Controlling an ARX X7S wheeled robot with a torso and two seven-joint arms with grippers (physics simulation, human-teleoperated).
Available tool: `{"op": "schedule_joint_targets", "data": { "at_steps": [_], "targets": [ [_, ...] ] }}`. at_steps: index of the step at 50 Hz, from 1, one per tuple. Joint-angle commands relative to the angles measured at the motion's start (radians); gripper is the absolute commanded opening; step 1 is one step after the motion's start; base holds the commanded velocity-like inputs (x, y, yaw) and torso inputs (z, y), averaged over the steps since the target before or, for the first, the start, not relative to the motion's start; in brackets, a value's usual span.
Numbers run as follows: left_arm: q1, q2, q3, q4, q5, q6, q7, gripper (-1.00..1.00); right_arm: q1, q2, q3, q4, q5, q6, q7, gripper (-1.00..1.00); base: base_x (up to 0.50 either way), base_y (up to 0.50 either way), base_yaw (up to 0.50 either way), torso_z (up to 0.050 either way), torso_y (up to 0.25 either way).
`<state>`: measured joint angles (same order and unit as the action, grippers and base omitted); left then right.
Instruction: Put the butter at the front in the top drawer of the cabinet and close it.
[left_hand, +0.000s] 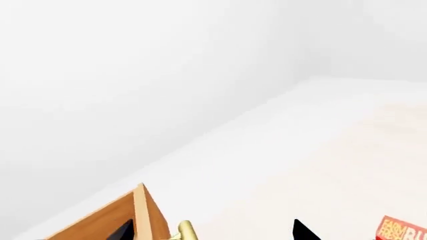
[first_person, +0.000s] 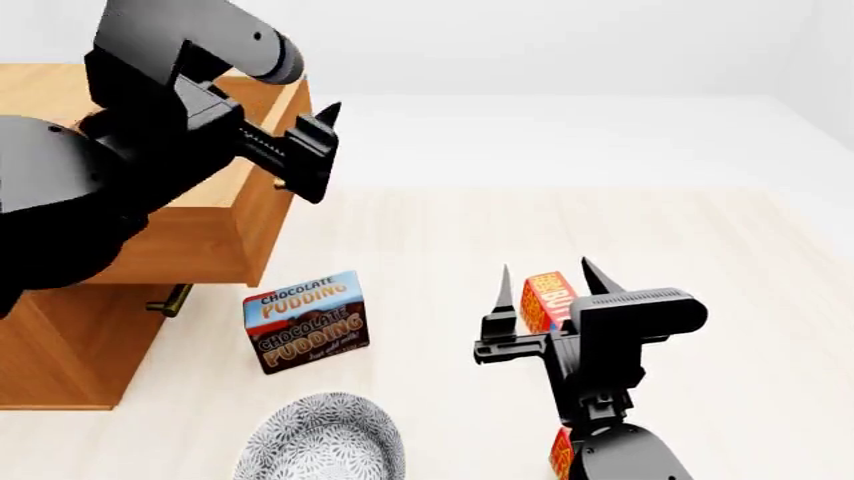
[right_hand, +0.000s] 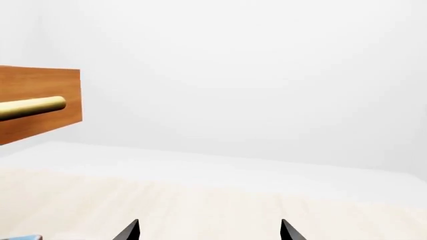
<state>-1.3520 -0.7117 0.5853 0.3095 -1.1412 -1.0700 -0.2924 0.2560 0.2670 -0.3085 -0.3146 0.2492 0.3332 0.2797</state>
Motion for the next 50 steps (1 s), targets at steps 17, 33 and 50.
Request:
{"op": "schedule_joint_targets", "data": {
  "at_steps": [17, 33, 50],
  "targets": [
    [0.613, -0.078, -0.23, 0.466, 0.143, 0.515, -0.308, 1.0, 0.013, 0.003, -0.021, 0.008, 0.002, 0.003, 0.009, 1.0, 0.0, 0.0, 0.0, 0.0, 0.0],
    [0.892, -0.085, -0.254, 0.542, 0.276, 0.69, -0.323, 1.0, 0.024, 0.006, -0.008, 0.021, 0.032, 0.053, 0.023, 1.0, 0.0, 0.0, 0.0, 0.0, 0.0],
    [0.978, -0.105, -0.279, 0.58, 0.291, 0.753, -0.326, 1.0, 0.143, 0.049, 0.075, 0.236, 0.155, 0.176, -0.059, 1.0, 0.0, 0.0, 0.0, 0.0, 0.0]
  ]
}}
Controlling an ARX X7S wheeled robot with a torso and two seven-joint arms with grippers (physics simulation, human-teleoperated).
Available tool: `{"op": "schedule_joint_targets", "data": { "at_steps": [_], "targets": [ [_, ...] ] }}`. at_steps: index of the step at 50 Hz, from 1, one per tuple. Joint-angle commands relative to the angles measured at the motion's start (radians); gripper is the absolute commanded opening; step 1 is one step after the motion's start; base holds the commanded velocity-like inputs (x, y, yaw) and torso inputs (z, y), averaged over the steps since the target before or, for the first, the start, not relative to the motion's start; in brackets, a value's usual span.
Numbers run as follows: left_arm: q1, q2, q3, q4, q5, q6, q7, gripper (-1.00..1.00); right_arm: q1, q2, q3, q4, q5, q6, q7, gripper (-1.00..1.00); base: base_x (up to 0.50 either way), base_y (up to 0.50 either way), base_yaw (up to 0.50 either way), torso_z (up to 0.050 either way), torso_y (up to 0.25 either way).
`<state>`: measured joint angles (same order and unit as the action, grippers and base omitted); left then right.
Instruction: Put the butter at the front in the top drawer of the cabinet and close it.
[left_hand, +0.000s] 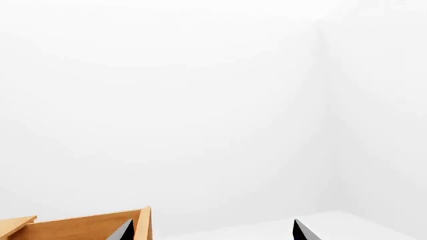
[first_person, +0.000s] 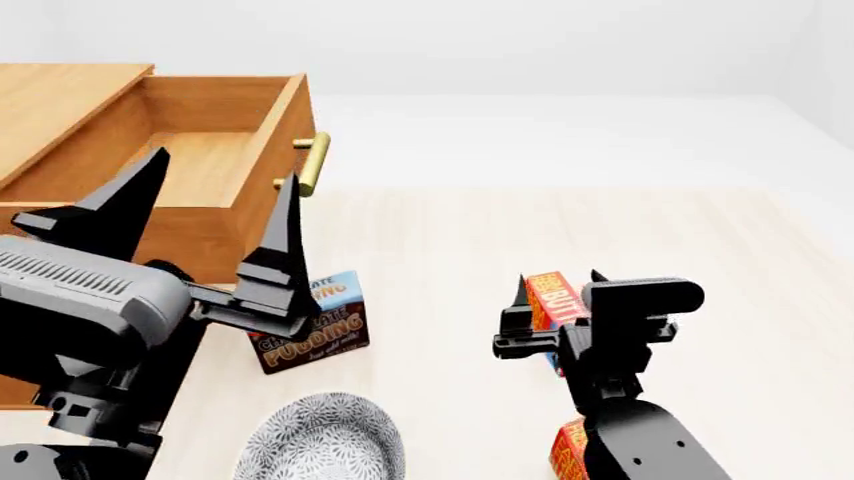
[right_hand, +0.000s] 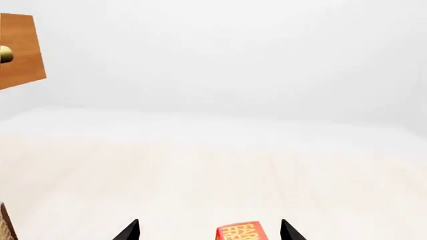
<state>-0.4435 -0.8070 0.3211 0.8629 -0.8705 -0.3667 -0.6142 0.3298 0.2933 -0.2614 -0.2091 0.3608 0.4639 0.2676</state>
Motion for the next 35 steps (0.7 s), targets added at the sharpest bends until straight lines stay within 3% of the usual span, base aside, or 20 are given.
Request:
{"op": "schedule_joint_targets", "data": {
  "at_steps": [1, 35],
  "targets": [
    [0.073, -0.01, -0.016, 0.028, 0.021, 0.052, -0.003, 1.0, 0.078, 0.025, 0.026, 0.147, 0.042, 0.048, -0.053, 1.0, 0.0, 0.0, 0.0, 0.0, 0.0],
    [0.116, -0.008, -0.014, 0.007, 0.023, 0.098, 0.02, 1.0, 0.329, 0.01, -0.028, 0.721, -0.005, -0.142, -0.289, 1.0, 0.0, 0.0, 0.0, 0.0, 0.0]
  ]
}}
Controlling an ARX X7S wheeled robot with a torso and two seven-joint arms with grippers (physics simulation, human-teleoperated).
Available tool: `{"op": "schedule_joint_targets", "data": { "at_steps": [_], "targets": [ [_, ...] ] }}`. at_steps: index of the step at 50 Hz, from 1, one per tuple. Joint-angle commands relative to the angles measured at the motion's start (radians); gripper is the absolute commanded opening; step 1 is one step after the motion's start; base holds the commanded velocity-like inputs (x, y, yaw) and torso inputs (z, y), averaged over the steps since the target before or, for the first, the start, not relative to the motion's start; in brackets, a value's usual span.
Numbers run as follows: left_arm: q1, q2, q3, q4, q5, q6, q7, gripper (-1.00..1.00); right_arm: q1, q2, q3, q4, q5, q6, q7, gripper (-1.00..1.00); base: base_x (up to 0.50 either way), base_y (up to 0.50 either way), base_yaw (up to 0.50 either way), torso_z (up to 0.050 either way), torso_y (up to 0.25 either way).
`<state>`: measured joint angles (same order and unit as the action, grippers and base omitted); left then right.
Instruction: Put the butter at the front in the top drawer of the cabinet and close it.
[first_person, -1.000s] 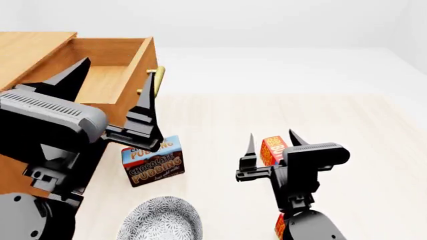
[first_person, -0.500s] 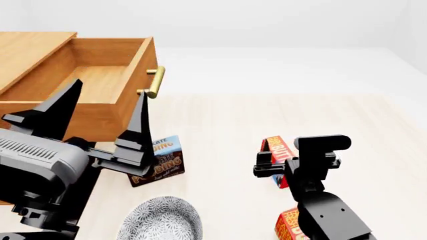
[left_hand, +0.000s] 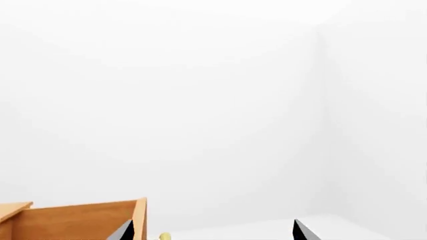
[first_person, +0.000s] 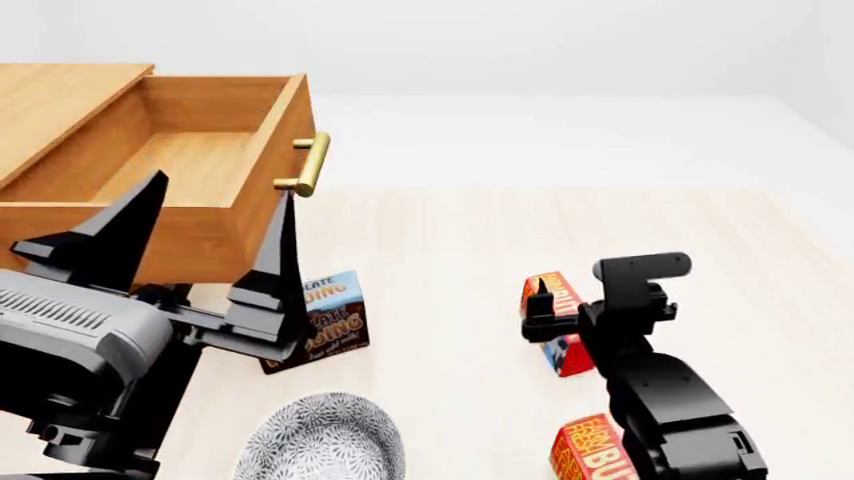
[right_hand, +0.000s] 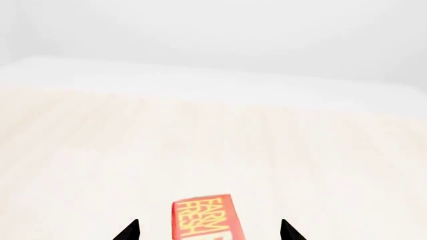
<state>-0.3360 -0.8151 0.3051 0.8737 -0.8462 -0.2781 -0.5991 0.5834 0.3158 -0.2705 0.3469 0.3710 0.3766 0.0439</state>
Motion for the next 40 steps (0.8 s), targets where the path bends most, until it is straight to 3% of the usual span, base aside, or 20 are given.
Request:
{"op": "schedule_joint_targets", "data": {
  "at_steps": [1, 26, 40],
  "targets": [
    [0.009, 0.001, 0.003, -0.004, -0.001, 0.01, 0.005, 1.0, 0.08, -0.014, -0.022, 0.177, -0.018, -0.058, -0.068, 1.0, 0.0, 0.0, 0.0, 0.0, 0.0],
    [0.024, 0.007, 0.015, -0.015, 0.015, 0.024, 0.013, 1.0, 0.233, -0.072, -0.085, 0.556, -0.102, -0.191, -0.117, 1.0, 0.0, 0.0, 0.0, 0.0, 0.0],
    [0.028, 0.01, 0.02, -0.021, 0.017, 0.03, 0.015, 1.0, 0.24, -0.087, -0.099, 0.598, -0.099, -0.195, -0.156, 1.0, 0.0, 0.0, 0.0, 0.0, 0.0]
  ]
}}
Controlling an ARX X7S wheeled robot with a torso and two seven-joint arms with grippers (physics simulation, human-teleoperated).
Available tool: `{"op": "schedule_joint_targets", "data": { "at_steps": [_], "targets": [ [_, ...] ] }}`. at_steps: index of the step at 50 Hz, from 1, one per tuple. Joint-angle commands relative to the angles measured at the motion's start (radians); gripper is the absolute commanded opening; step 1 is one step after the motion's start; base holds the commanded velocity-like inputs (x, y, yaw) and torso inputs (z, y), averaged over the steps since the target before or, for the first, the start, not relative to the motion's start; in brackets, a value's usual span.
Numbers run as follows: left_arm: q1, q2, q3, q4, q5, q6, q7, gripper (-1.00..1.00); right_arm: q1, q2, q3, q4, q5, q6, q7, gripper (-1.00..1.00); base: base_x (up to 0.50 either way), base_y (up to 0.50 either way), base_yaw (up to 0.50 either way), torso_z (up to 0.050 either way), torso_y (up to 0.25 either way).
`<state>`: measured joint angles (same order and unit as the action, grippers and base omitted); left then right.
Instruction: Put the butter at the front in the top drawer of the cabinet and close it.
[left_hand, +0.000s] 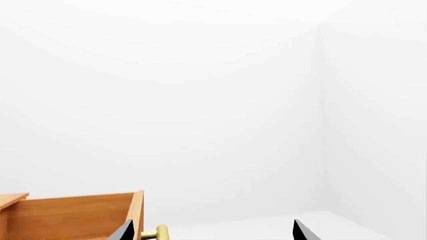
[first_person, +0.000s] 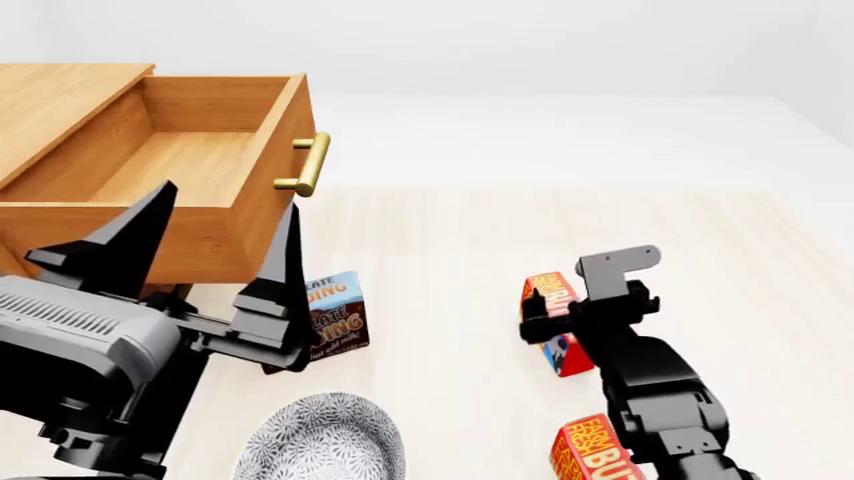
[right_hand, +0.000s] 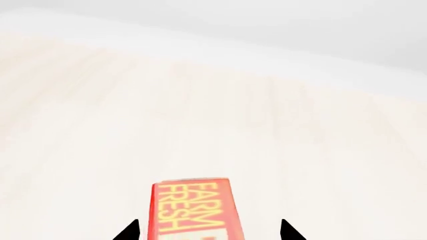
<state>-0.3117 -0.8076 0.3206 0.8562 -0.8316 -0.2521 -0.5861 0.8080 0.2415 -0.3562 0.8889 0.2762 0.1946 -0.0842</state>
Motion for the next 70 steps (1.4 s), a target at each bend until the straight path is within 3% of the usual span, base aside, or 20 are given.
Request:
{"op": "schedule_joint_targets", "data": {
  "at_steps": [1, 65, 66, 70],
  "targets": [
    [0.004, 0.003, 0.005, -0.004, 0.003, 0.004, 0.002, 1.0, 0.014, -0.012, -0.014, 0.055, -0.004, -0.012, -0.028, 1.0, 0.0, 0.0, 0.0, 0.0, 0.0],
    [0.028, 0.013, 0.017, -0.034, 0.015, 0.043, 0.021, 1.0, 0.008, -0.026, -0.035, 0.165, -0.006, -0.027, -0.054, 1.0, 0.0, 0.0, 0.0, 0.0, 0.0],
    [0.029, 0.014, 0.016, -0.035, 0.015, 0.044, 0.022, 1.0, 0.008, -0.026, -0.035, 0.164, -0.005, -0.024, -0.055, -1.0, 0.0, 0.0, 0.0, 0.0, 0.0],
    [0.031, 0.013, 0.017, -0.034, 0.015, 0.045, 0.021, 1.0, 0.005, -0.025, -0.036, 0.153, -0.002, -0.011, -0.057, -1.0, 0.0, 0.0, 0.0, 0.0, 0.0]
  ]
}}
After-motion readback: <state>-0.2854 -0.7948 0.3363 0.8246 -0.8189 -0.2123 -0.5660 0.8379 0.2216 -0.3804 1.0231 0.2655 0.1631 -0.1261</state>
